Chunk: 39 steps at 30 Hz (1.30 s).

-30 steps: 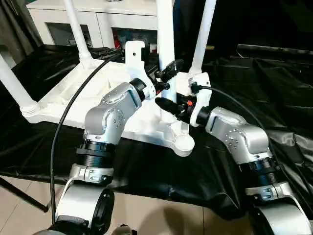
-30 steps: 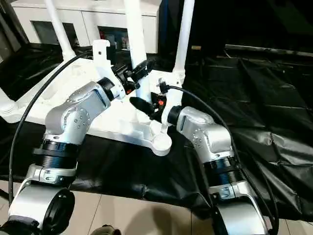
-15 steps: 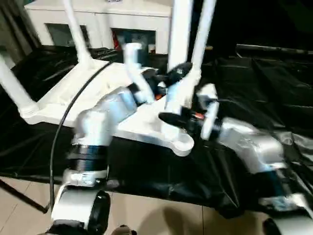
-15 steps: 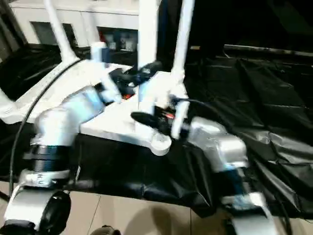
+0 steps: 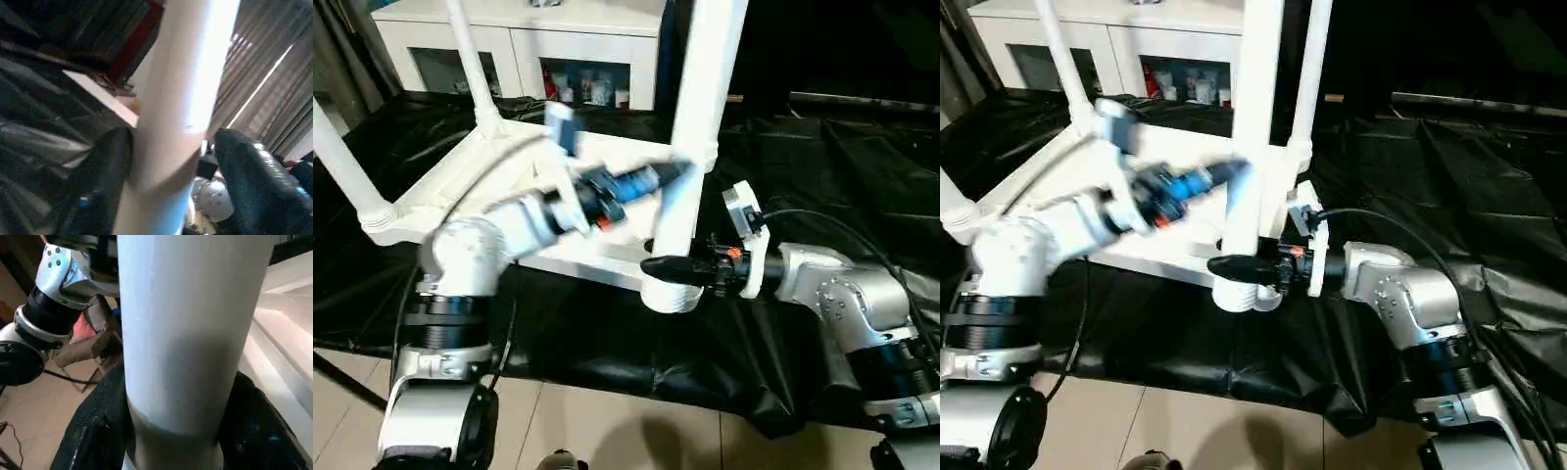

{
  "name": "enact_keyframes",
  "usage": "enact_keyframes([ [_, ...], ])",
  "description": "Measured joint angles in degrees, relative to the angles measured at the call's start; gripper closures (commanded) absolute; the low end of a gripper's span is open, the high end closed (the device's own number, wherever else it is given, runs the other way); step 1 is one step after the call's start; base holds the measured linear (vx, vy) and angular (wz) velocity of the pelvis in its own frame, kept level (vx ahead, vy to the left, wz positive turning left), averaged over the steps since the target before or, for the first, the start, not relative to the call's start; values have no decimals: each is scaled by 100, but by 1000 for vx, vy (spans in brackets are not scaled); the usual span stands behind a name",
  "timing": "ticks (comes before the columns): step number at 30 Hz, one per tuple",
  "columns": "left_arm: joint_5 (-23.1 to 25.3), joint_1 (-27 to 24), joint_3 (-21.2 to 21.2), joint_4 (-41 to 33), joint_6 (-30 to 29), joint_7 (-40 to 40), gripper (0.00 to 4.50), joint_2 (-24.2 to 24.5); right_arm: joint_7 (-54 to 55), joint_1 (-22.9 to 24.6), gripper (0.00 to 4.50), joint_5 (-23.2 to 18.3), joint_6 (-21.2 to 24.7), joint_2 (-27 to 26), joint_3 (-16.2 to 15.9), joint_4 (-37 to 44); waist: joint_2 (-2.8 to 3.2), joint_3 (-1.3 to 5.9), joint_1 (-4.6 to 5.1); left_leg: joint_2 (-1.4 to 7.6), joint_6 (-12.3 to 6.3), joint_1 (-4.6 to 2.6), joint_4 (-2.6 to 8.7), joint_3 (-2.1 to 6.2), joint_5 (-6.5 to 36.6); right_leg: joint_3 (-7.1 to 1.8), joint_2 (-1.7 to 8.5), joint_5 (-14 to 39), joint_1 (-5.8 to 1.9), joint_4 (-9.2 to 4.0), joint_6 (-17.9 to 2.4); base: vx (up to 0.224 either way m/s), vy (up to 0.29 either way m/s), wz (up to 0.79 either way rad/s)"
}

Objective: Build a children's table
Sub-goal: Pick table leg

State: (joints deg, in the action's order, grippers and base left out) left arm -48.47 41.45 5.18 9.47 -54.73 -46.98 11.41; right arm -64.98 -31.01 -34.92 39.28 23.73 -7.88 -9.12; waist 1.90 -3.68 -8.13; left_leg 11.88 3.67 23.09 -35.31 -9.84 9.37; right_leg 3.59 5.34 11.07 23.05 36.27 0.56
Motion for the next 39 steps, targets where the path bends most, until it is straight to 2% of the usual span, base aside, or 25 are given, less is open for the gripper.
enact_keyframes([
  [3, 9, 1, 1, 52, 27, 55, 206, -58, -29, -2, 254, 79, 20, 28, -42, 0, 0, 0, 9, 0, 1, -1, 0, 0, -1, 0, -1, 0, 1, 0, 0, 0, 0, 0],
  [7, 81, 0, -51, 55, 35, 15, 214, -30, -155, -9, 254, 100, 53, 168, -137, -1, 0, 0, 2, 0, 1, 0, 0, -1, -1, -1, 0, 0, 1, -2, 0, 0, 0, 0],
  [9, 99, 0, -63, 55, 56, 1, 237, -23, -167, -11, 254, 102, 54, 176, -146, -1, 0, 0, 0, 0, 1, 0, 0, -1, -1, -1, 0, 0, 1, -2, 0, 0, 0, 0],
  [16, 214, -1, -92, 55, 186, 12, 248, -68, -172, -28, 254, 170, 47, 201, -146, -16, 0, 0, -5, 0, 1, -1, 0, 0, -1, -1, 0, 0, 0, -1, 0, 0, 0, 0],
  [20, 219, -1, -89, 55, 288, 51, 250, -120, -141, -31, 254, 316, -262, 169, -141, -78, 0, 0, -3, 0, 1, 0, 0, 0, -1, 0, 0, 0, 0, -1, 0, 0, 0, 0],
  [21, 224, -1, -85, 55, 344, 80, 250, -138, -114, -40, 254, 317, -316, 132, -121, -118, 0, 0, -1, 0, 1, 0, 0, 0, -1, 0, 0, 0, 0, -1, 0, 0, 0, 0],
  [22, 228, -1, -68, 55, 403, 109, 250, -161, -77, -47, 219, 318, -360, 78, -85, -146, 0, 0, 0, 0, 1, 0, 0, -1, -1, 0, 0, 0, 0, -1, 0, 0, 0, 0],
  [23, 242, -1, -15, 55, 487, 157, 250, -197, 8, -66, 219, 317, -406, -28, -23, -189, 0, 0, 1, 0, 1, -1, 0, 0, -1, 0, 0, 0, 0, 0, 0, 0, 0, 0],
  [25, 279, 0, 84, 57, 602, 295, 250, -269, 117, -92, 184, 328, -512, -134, 17, -223, 1, 1, 2, 0, 1, -1, 0, 0, -1, 0, 0, 0, 0, 0, 0, 0, 0, 0],
  [29, 453, 1, 345, 167, 1011, 720, 253, -347, 617, -119, 143, 605, -965, -291, 135, -240, 0, 0, 6, 0, 1, -1, 0, 1, -1, 0, 0, -1, 1, 0, 0, 0, 0, 0],
  [35, 1105, 114, 348, 157, 1774, 1498, 257, -493, 1767, -431, 141, 810, -1319, -895, 516, -510, 0, 0, 12, 0, 1, 2, 0, 0, -1, 0, 0, -1, 3, -1, 1, 0, 0, 0],
  [39, 1394, 175, 251, -42, 1998, 1833, 257, -564, 2271, -531, 141, 953, -1419, -1121, 529, -558, -5, 3, 2, 0, 1, 4, 0, -1, -1, 0, 0, 0, 1, -9, 3, 0, 0, 0],
])
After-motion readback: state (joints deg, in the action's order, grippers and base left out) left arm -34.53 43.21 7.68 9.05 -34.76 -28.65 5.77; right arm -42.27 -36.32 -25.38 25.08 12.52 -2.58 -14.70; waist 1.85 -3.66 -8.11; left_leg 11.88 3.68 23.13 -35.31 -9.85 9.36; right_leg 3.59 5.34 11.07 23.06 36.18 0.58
